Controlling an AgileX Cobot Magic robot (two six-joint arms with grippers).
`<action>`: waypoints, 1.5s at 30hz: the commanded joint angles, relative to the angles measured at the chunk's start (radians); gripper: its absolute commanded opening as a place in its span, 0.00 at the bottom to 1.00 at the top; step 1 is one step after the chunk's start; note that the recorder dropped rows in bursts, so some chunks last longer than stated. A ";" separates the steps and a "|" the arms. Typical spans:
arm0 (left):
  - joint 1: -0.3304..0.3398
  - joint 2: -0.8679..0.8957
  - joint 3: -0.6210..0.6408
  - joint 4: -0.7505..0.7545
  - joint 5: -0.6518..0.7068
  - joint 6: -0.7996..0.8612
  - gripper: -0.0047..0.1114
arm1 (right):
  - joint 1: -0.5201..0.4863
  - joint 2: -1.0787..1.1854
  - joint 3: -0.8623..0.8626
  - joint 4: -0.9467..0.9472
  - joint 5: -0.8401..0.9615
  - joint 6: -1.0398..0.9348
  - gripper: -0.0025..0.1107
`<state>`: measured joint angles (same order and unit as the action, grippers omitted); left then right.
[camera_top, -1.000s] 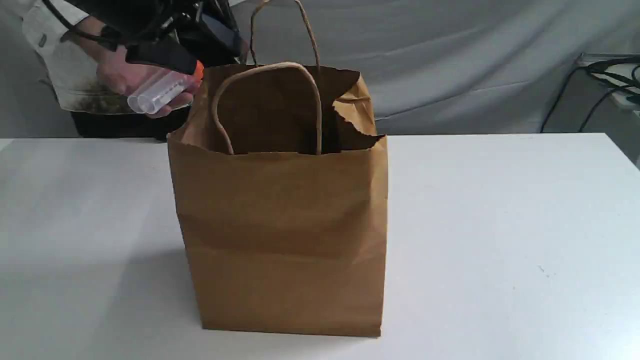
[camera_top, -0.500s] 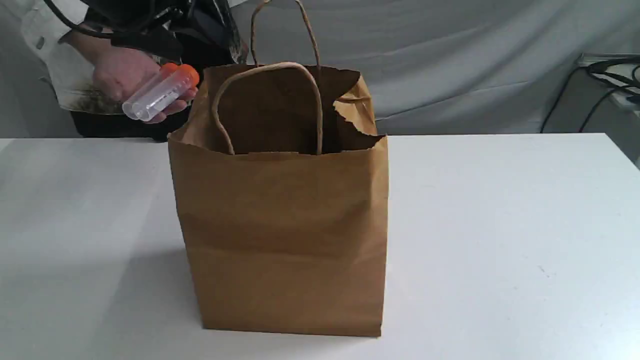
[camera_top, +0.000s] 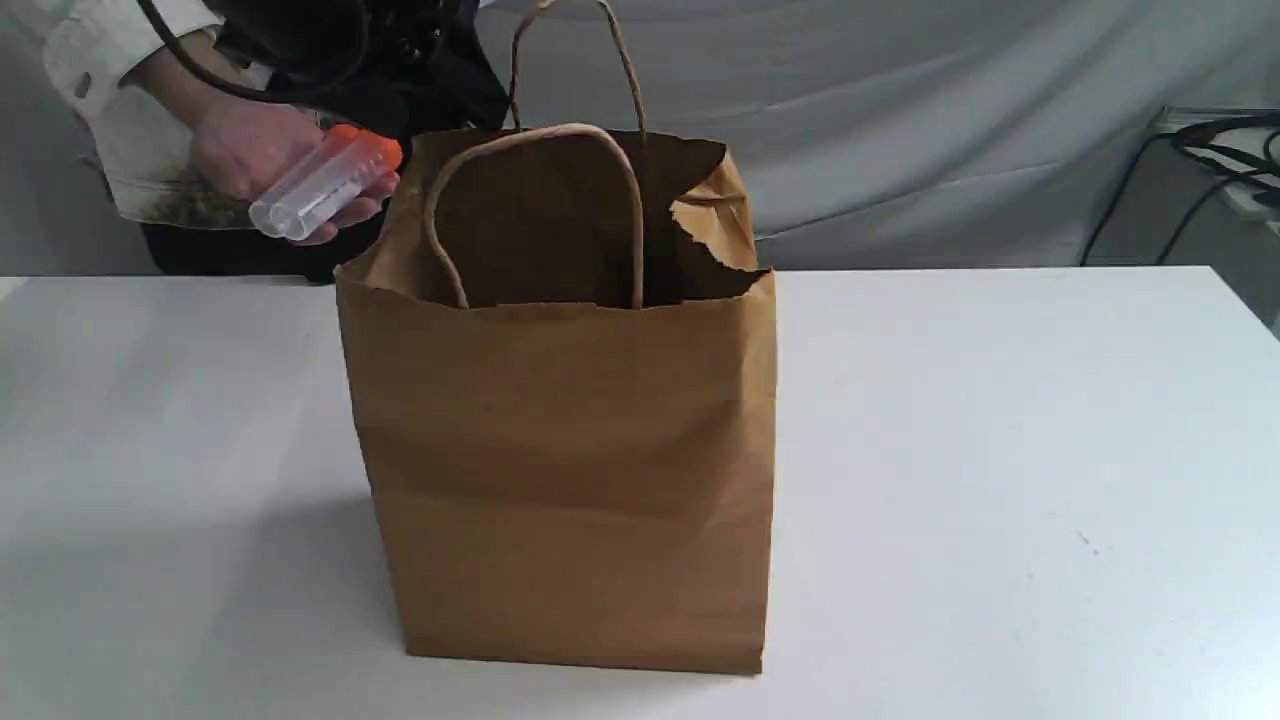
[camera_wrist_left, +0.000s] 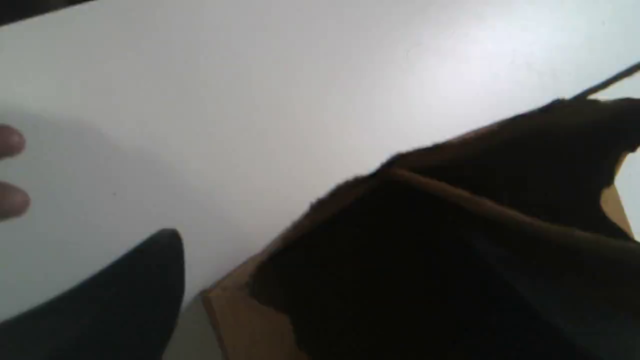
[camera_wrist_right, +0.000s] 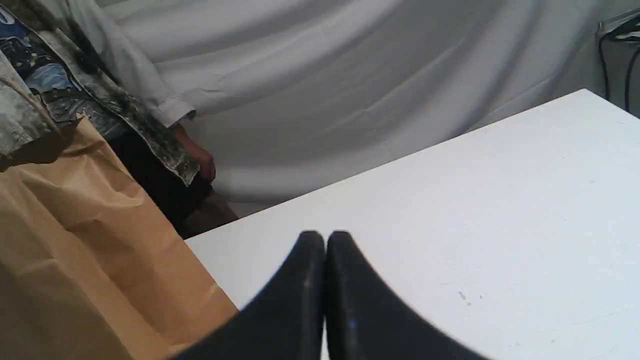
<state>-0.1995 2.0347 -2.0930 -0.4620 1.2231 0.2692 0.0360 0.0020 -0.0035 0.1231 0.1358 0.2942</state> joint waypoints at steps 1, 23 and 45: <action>-0.001 -0.048 0.072 0.001 -0.002 0.002 0.67 | 0.004 -0.002 0.003 -0.012 0.002 -0.002 0.02; 0.021 -0.016 0.155 -0.051 -0.177 0.157 0.67 | 0.004 -0.002 0.003 -0.049 0.011 -0.002 0.02; 0.021 0.152 -0.082 -0.022 -0.071 0.044 0.33 | 0.004 -0.002 0.003 -0.071 0.011 -0.002 0.02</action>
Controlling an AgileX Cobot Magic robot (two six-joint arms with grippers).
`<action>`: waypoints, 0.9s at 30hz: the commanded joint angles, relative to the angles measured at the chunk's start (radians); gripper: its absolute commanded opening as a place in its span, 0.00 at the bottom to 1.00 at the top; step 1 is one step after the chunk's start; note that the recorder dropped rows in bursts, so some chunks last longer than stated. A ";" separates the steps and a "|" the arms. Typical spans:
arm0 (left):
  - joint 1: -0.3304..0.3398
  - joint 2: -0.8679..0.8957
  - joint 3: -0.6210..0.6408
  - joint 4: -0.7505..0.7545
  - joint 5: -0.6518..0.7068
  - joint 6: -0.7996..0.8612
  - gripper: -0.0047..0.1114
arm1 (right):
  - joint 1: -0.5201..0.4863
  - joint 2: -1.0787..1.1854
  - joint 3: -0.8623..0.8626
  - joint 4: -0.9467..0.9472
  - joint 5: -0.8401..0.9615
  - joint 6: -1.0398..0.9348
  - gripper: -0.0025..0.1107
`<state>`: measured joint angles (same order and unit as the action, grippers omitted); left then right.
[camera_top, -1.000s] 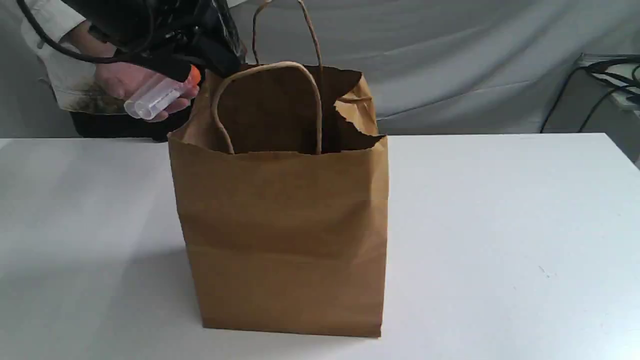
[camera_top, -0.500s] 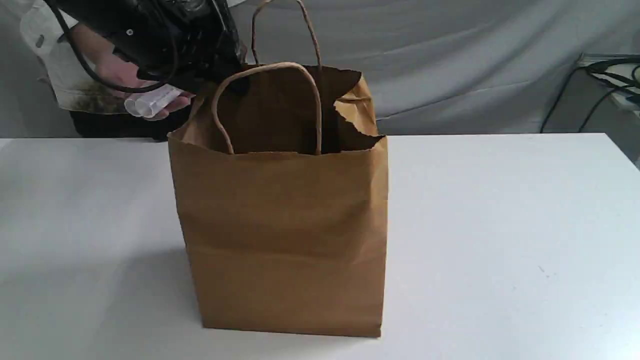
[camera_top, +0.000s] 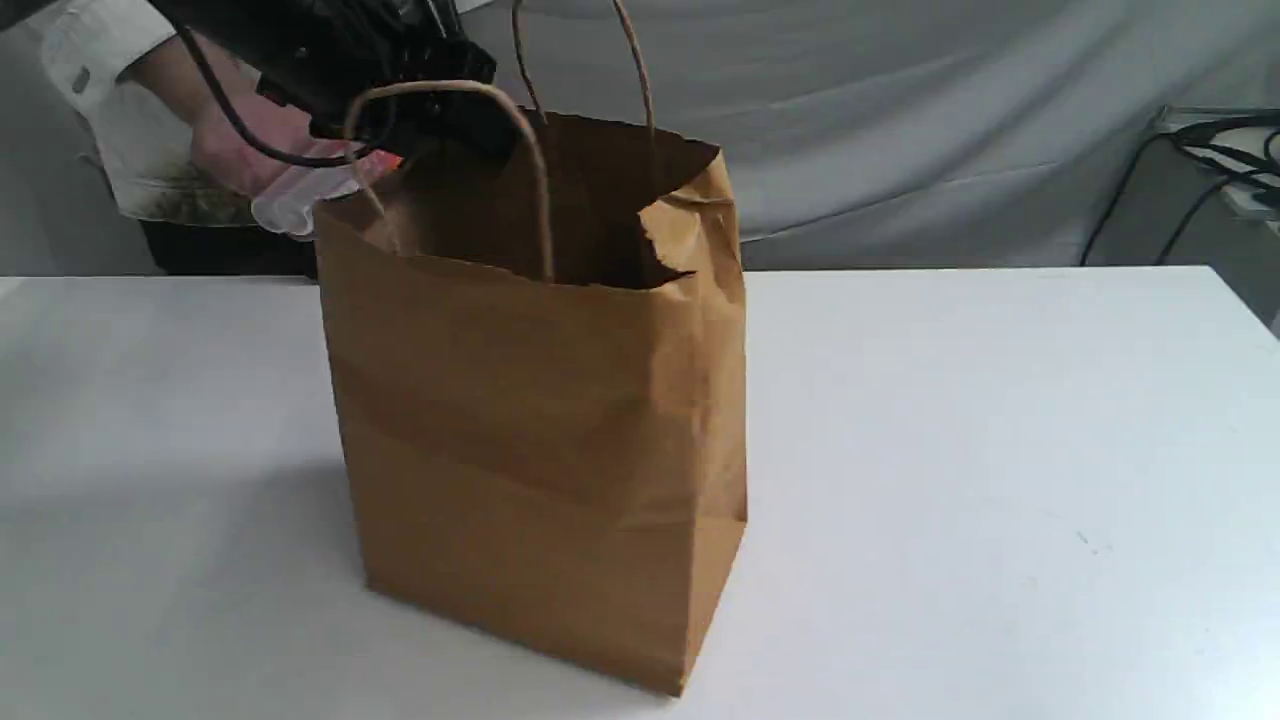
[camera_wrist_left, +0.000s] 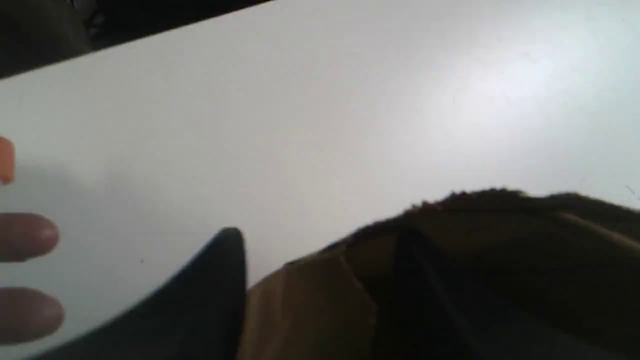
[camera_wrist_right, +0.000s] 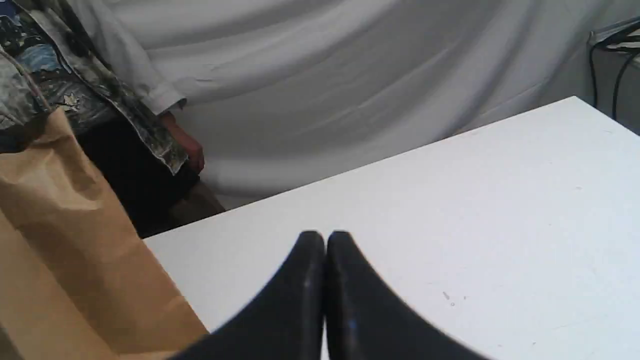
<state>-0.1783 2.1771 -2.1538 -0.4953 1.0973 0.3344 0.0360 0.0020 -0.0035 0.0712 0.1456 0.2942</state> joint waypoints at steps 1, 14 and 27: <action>0.000 0.012 -0.021 0.015 0.065 -0.021 0.26 | 0.004 -0.002 0.003 -0.019 0.001 -0.002 0.02; -0.002 0.009 -0.021 0.081 0.124 -0.392 0.04 | 0.039 -0.002 0.003 0.134 -0.207 0.001 0.02; -0.133 -0.022 -0.021 0.128 0.124 -0.458 0.04 | 0.492 -0.002 0.003 -0.078 -0.380 0.039 0.02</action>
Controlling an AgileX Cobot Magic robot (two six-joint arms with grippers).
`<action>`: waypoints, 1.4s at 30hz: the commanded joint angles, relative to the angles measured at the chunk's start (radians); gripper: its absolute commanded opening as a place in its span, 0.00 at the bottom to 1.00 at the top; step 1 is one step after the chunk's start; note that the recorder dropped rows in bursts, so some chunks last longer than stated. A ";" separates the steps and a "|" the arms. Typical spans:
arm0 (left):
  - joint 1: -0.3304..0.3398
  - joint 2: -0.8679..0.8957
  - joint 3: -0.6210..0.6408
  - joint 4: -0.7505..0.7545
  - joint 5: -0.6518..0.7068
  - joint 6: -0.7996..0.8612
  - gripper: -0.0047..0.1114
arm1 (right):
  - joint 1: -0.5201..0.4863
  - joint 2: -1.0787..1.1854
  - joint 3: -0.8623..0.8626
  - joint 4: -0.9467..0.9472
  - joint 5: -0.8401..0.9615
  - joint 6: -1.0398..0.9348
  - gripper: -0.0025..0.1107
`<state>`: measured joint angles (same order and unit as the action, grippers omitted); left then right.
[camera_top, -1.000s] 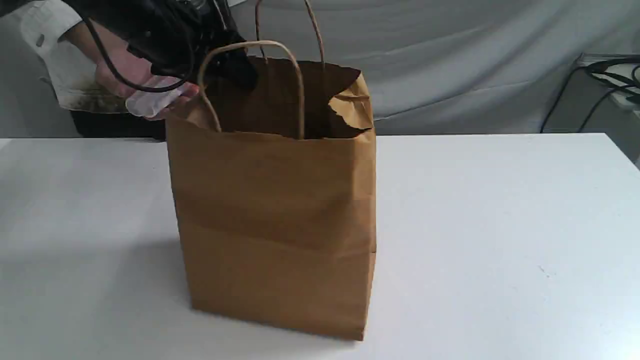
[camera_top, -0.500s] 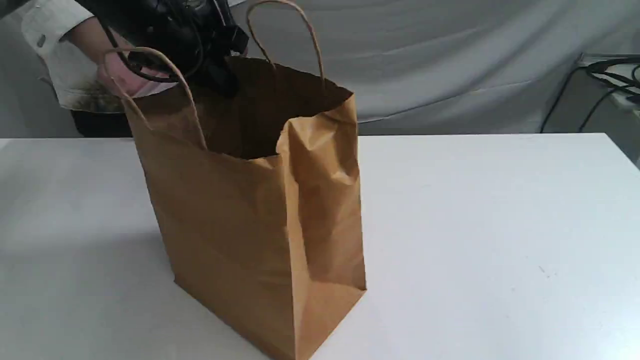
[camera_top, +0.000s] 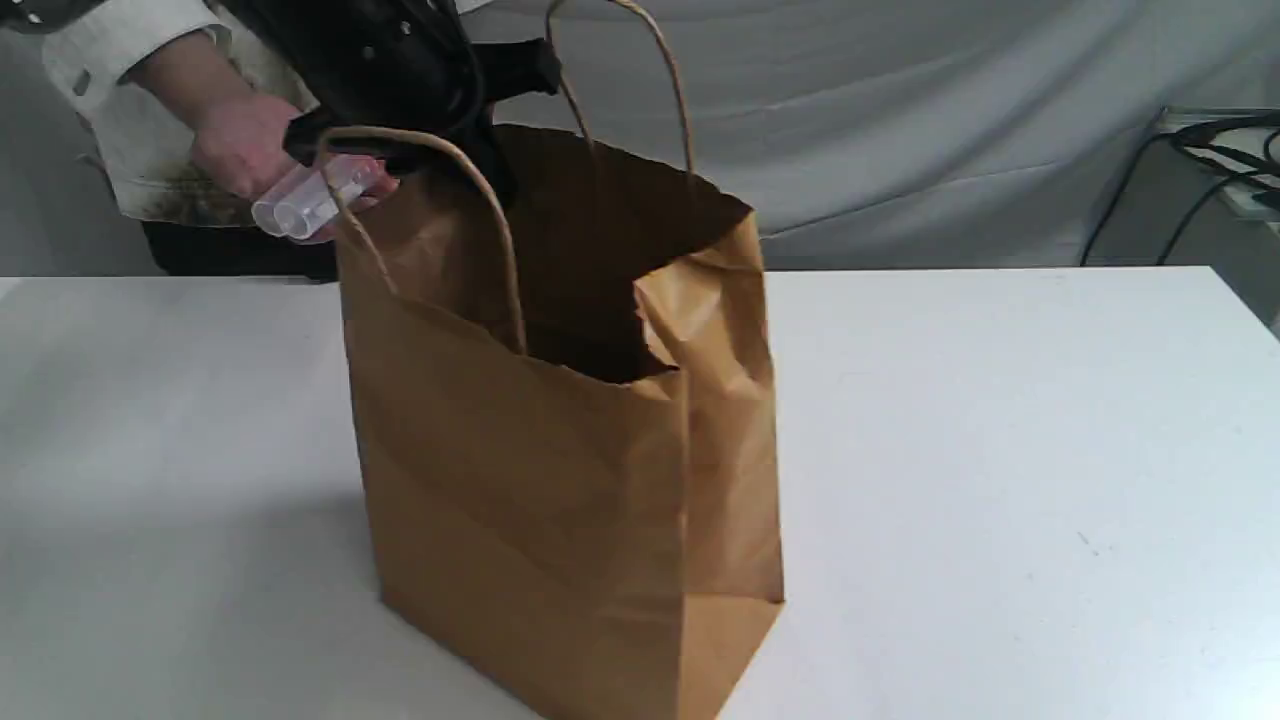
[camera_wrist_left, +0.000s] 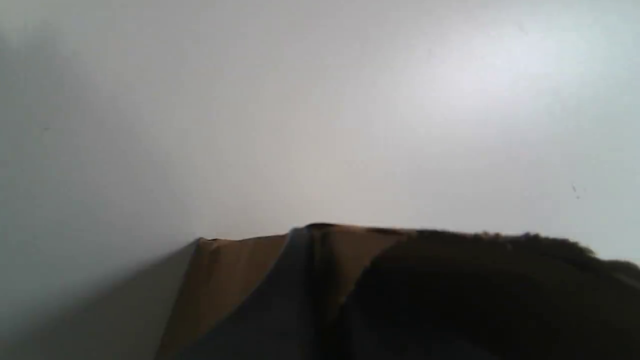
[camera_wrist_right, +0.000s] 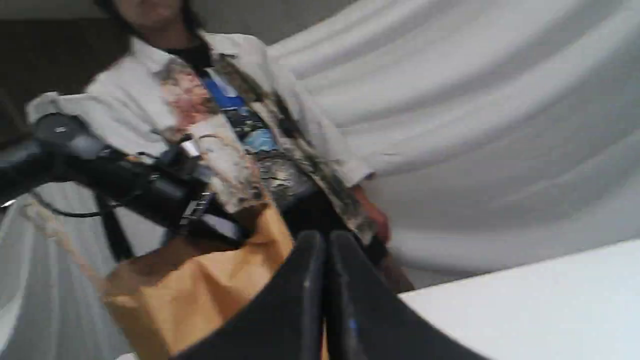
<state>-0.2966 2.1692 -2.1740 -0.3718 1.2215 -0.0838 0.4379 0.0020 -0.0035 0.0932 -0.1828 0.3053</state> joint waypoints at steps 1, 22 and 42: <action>-0.017 -0.014 -0.001 0.007 0.000 -0.048 0.04 | 0.119 -0.002 0.003 -0.144 -0.056 0.042 0.02; -0.062 -0.041 0.001 -0.013 0.000 -0.153 0.04 | 0.238 0.568 -0.312 -0.093 -0.430 -0.842 0.02; -0.062 -0.039 0.001 0.001 0.000 -0.143 0.04 | 0.241 1.053 -0.792 0.403 0.239 -0.955 0.46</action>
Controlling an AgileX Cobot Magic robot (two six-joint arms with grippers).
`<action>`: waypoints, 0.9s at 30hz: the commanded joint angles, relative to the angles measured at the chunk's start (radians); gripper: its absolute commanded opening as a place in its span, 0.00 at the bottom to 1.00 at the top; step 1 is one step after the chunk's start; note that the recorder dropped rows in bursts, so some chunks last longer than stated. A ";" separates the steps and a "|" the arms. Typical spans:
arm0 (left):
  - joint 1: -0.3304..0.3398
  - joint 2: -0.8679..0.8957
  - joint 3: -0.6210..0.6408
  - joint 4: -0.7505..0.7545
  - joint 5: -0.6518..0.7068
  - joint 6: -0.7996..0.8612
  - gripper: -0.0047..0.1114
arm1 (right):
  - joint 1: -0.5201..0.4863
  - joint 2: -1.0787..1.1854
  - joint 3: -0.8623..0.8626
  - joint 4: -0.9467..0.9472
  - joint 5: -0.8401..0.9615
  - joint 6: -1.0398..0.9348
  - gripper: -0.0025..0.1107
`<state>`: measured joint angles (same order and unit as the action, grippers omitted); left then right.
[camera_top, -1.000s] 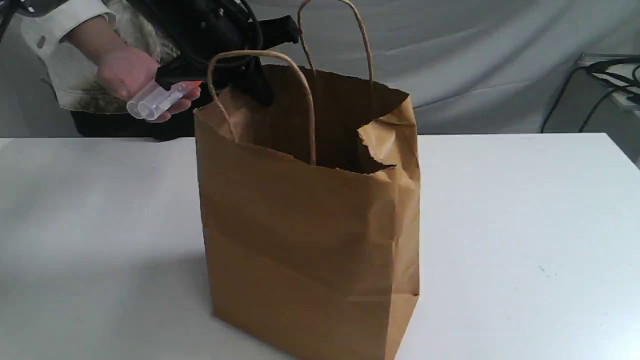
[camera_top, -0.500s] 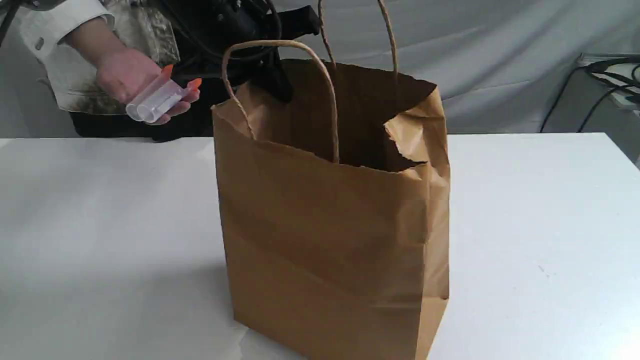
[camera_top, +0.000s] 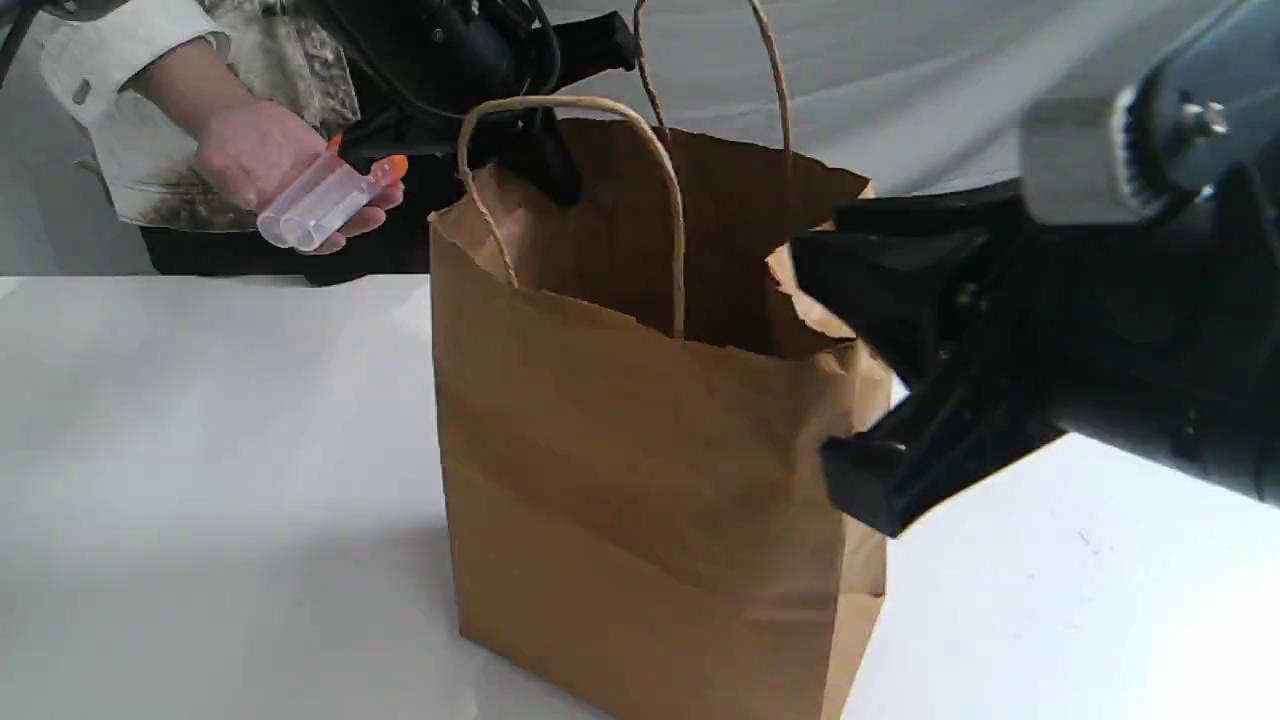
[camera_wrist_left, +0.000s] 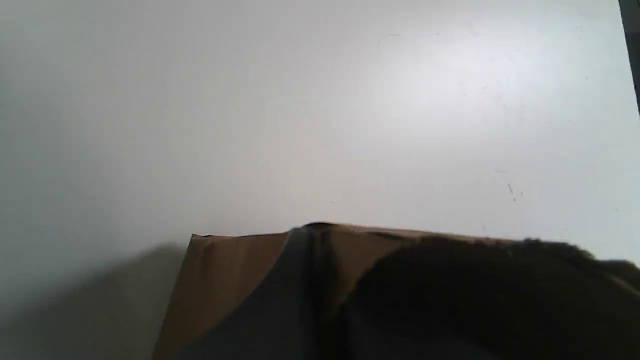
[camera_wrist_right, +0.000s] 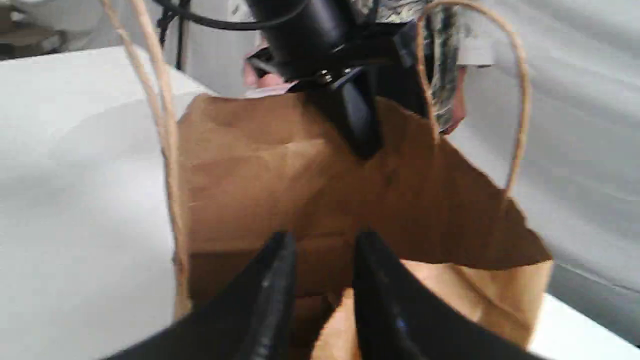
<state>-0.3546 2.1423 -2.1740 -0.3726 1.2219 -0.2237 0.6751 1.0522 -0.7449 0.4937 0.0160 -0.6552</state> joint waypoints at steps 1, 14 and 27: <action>-0.005 -0.012 0.001 0.008 -0.001 -0.003 0.04 | 0.004 0.001 -0.059 0.002 0.041 0.005 0.50; -0.005 -0.012 0.001 0.057 -0.001 0.000 0.04 | 0.004 -0.064 -0.072 0.250 0.198 -0.128 0.45; -0.005 -0.011 0.001 0.057 -0.001 0.000 0.04 | 0.004 0.044 -0.072 0.769 0.152 -0.647 0.58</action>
<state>-0.3546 2.1423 -2.1740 -0.3170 1.2219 -0.2214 0.6774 1.0729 -0.8101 1.2438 0.1977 -1.2819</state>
